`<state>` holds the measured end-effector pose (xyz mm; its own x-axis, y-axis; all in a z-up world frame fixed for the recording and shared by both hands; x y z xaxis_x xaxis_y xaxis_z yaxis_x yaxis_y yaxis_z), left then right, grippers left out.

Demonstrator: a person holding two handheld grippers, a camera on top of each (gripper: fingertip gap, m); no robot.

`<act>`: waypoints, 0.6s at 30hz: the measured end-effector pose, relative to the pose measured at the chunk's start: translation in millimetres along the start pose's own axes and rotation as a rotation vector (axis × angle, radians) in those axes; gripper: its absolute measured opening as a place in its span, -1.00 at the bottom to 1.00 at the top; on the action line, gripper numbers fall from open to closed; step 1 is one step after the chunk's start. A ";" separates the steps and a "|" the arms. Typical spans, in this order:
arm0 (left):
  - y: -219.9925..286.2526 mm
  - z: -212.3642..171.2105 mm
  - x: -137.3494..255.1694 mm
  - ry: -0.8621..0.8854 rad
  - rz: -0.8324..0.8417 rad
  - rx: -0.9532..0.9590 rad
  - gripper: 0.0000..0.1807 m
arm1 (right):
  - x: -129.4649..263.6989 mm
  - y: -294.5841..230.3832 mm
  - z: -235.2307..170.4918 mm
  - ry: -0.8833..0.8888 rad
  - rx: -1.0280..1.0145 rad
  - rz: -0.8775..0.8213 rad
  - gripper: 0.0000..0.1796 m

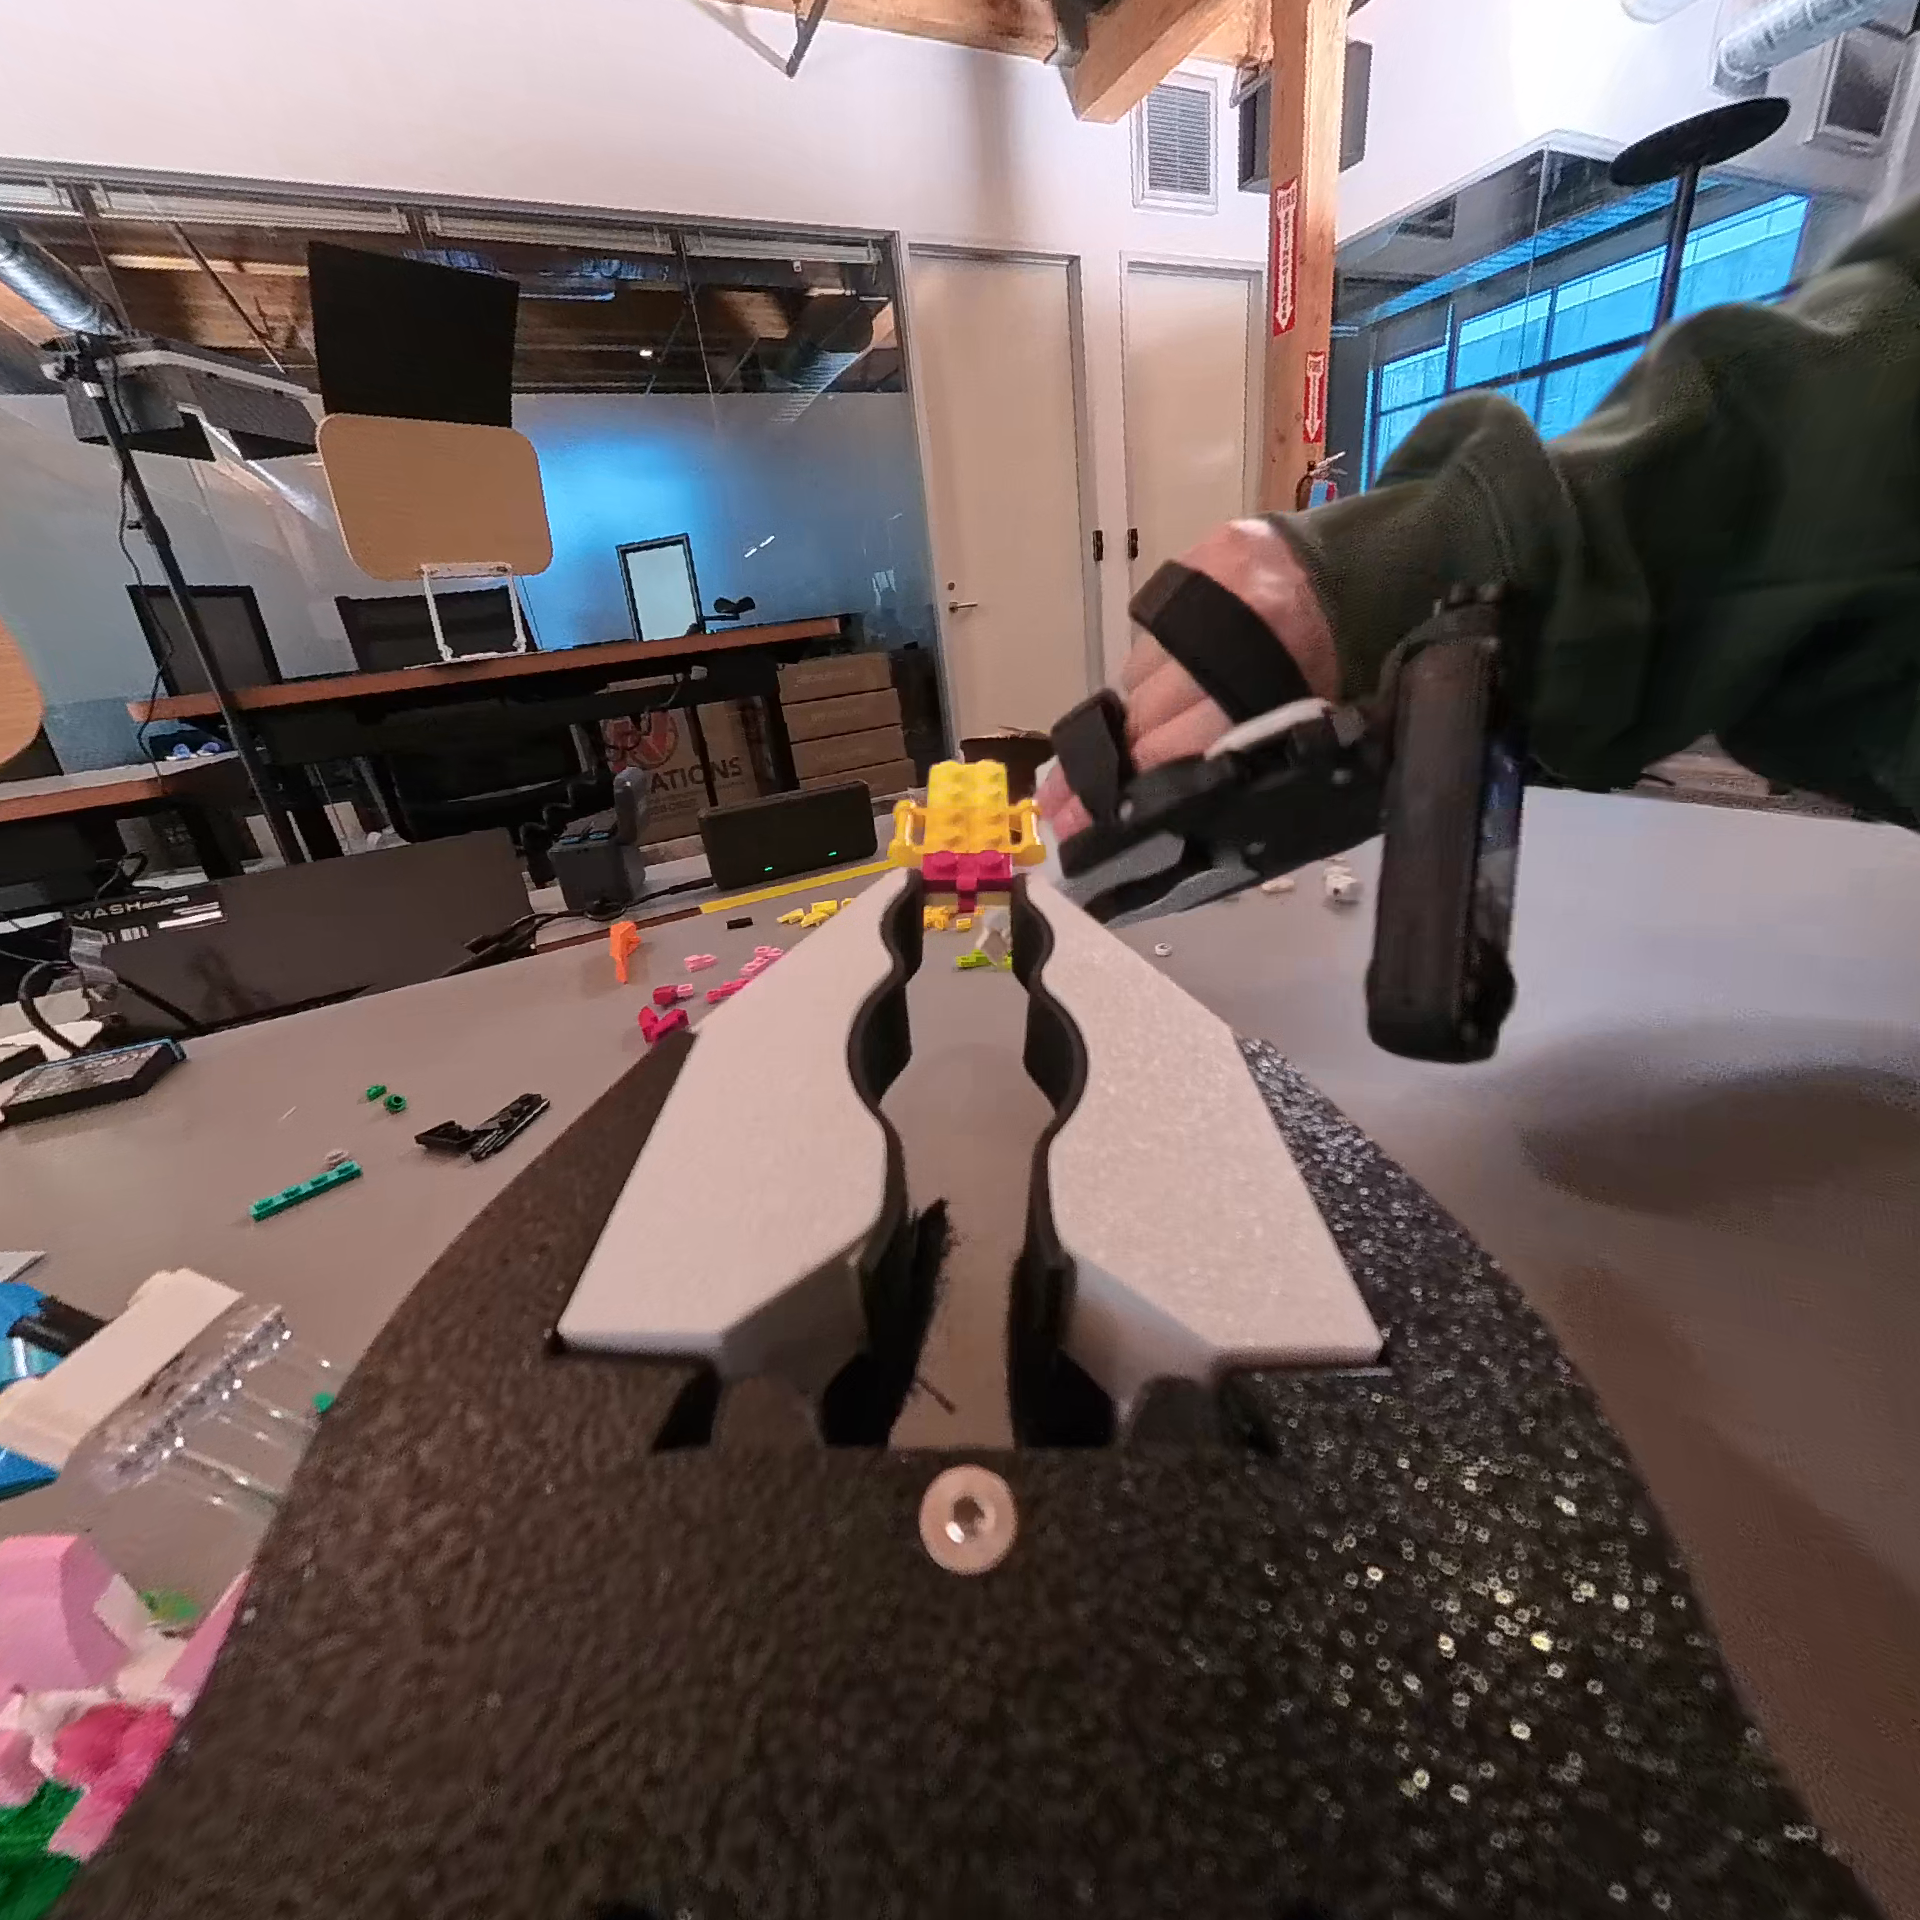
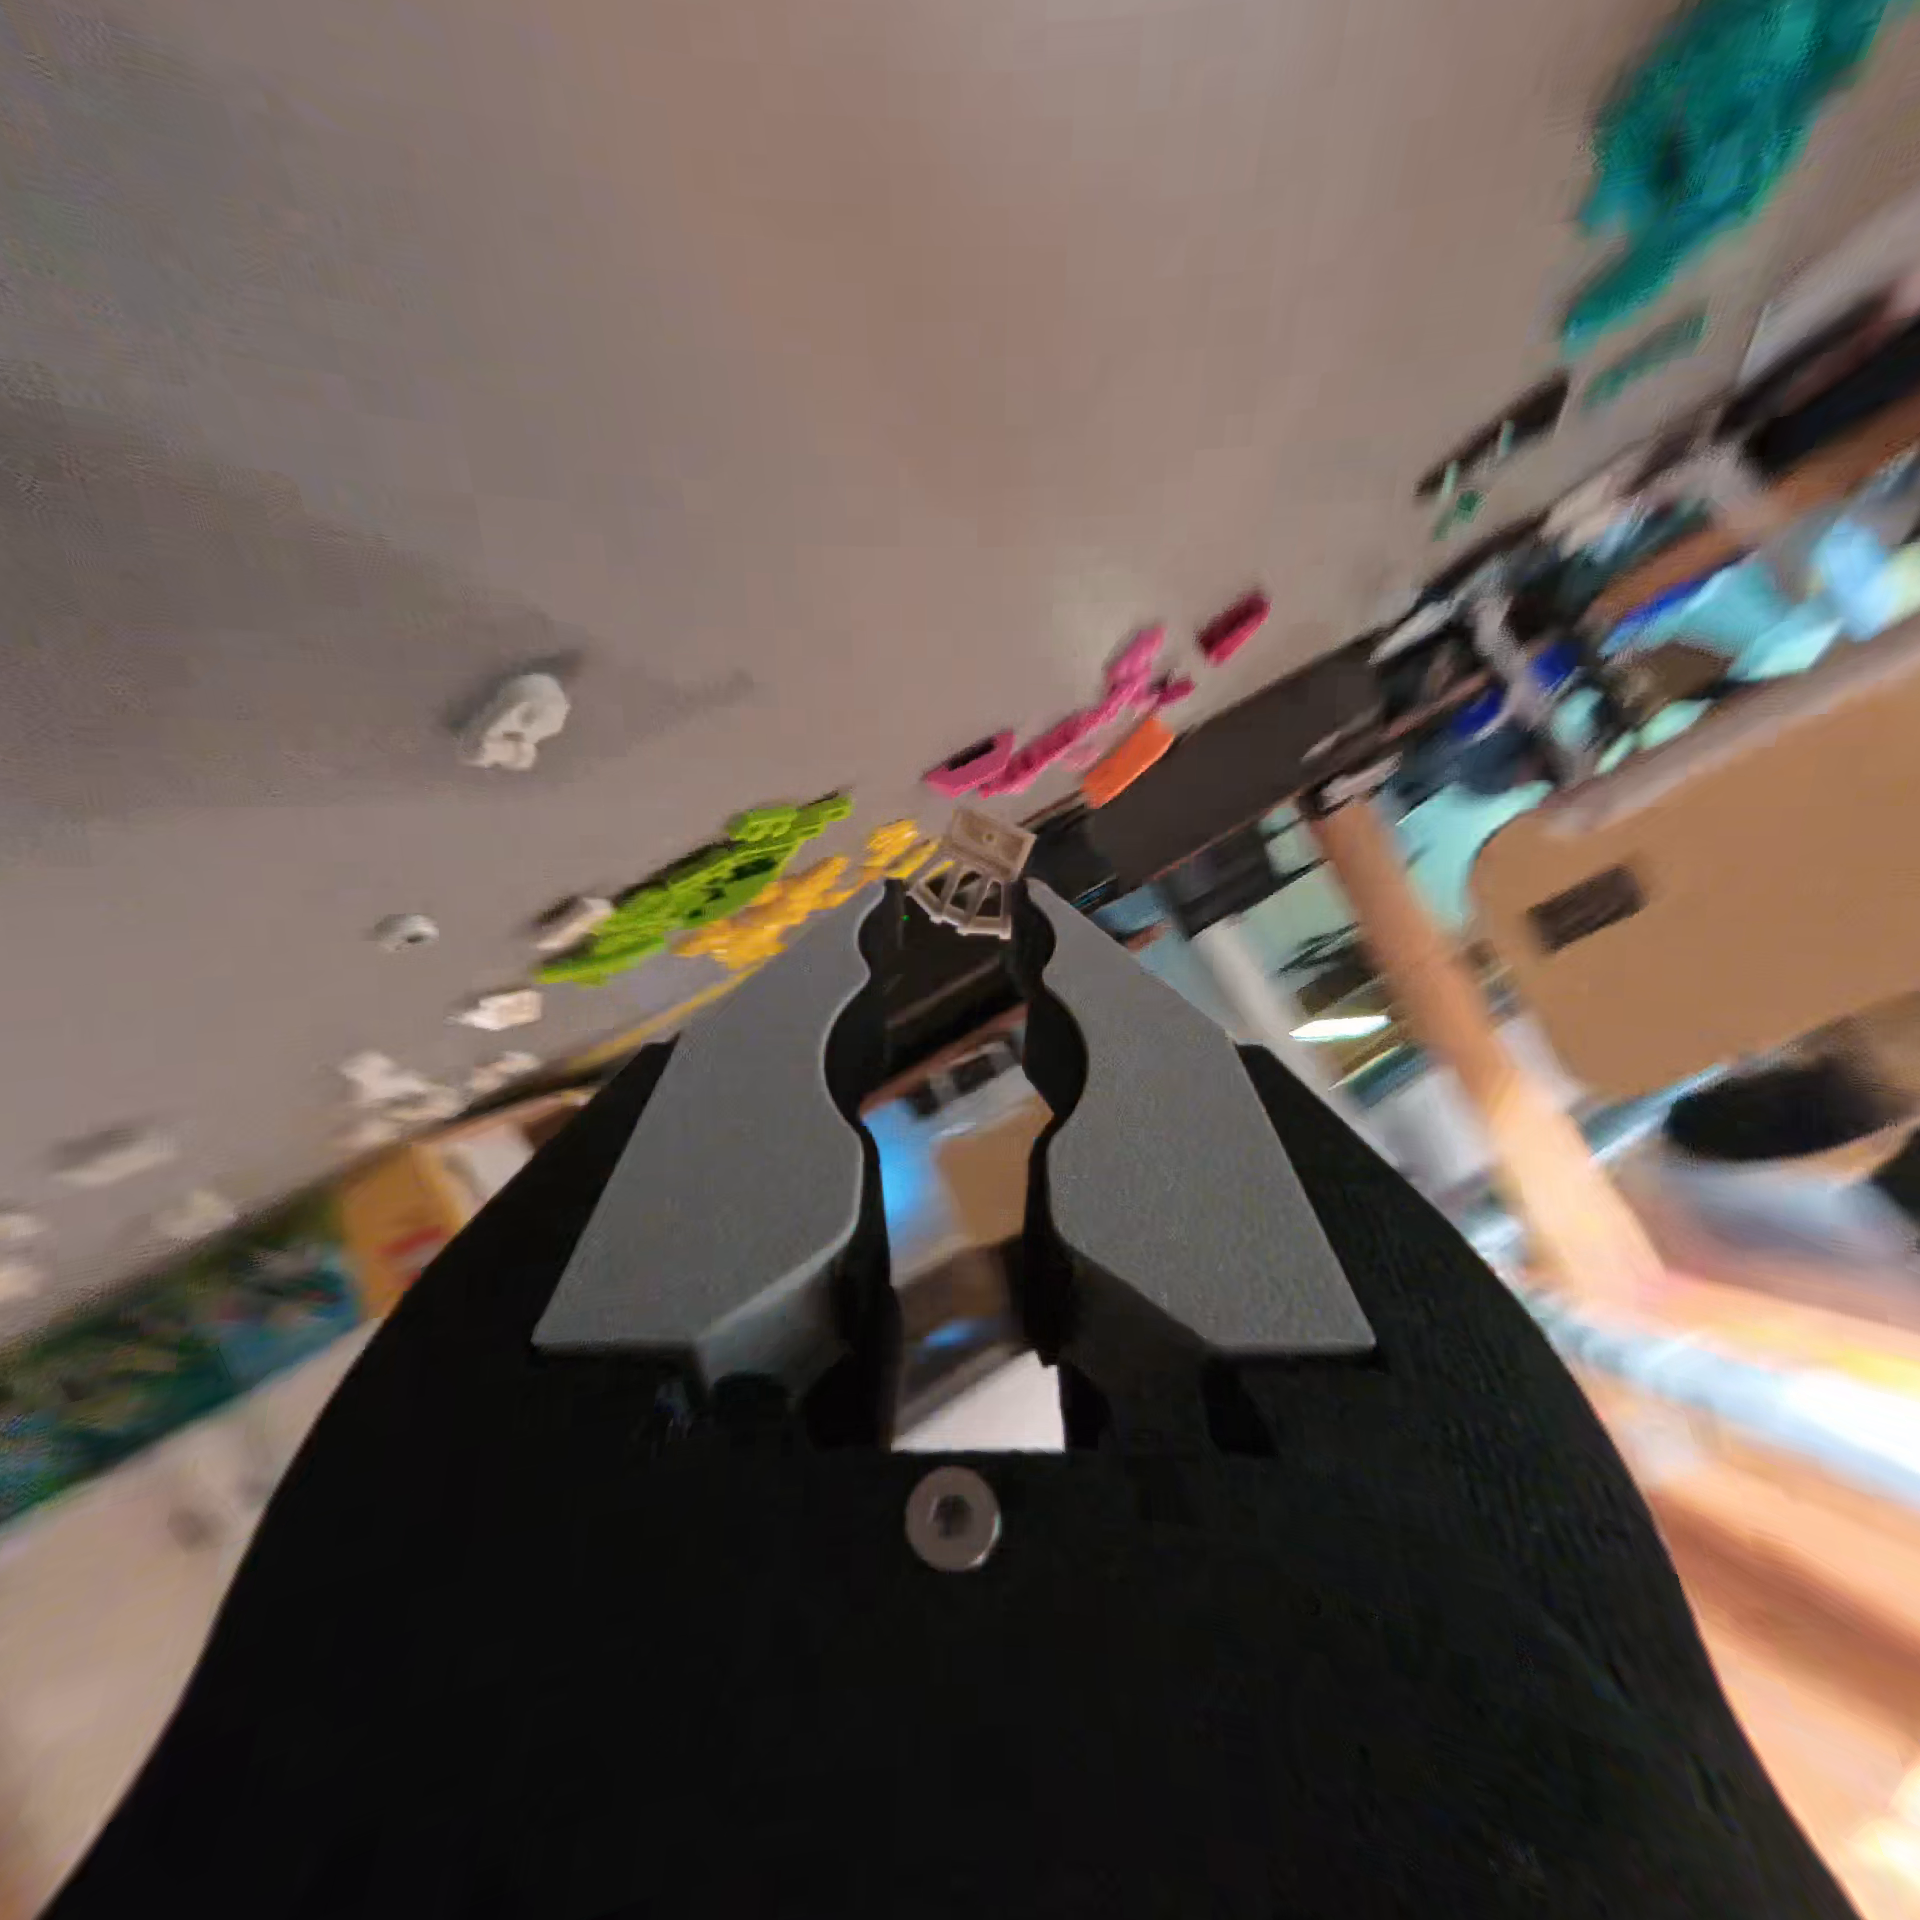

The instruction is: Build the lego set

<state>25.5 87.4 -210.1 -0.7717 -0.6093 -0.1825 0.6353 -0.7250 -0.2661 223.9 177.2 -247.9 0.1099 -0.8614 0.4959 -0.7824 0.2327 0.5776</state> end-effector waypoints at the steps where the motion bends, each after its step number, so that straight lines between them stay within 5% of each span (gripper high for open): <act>1: -0.2 0.0 0.1 -0.001 0.003 -0.001 -0.85 | -1.5 0.0 5.6 0.017 0.105 -0.015 -0.80; 6: -0.6 0.0 0.3 -0.001 0.007 0.000 -0.85 | 6.2 -5.4 32.4 0.142 0.426 -0.069 -0.80; 13: -0.6 0.7 1.1 0.009 0.004 0.005 -0.85 | 30.1 -11.1 53.0 0.321 0.455 -0.132 -0.79; 16: -0.7 0.8 1.3 0.010 0.005 0.006 -0.85 | 33.4 -6.8 40.3 0.322 0.152 -0.046 -0.64; 18: -1.3 1.0 1.8 0.013 0.009 0.010 -0.85 | 34.3 -1.3 25.0 0.326 -0.288 0.070 -0.58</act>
<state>23.3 86.8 -209.1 -0.7665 -0.6114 -0.1967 0.6421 -0.7231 -0.2546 213.4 136.1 -247.8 0.2864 -0.6625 0.6922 -0.5970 0.4417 0.6697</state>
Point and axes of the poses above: each gripper's, where its closed fingertips meet, x back along the fingers, z out of its top, y = z × x across the jaws, the point moved 7 cm from there along x, back along the fingers, and after that the axes turned 9 degrees about -x, right-handed, at the moved point
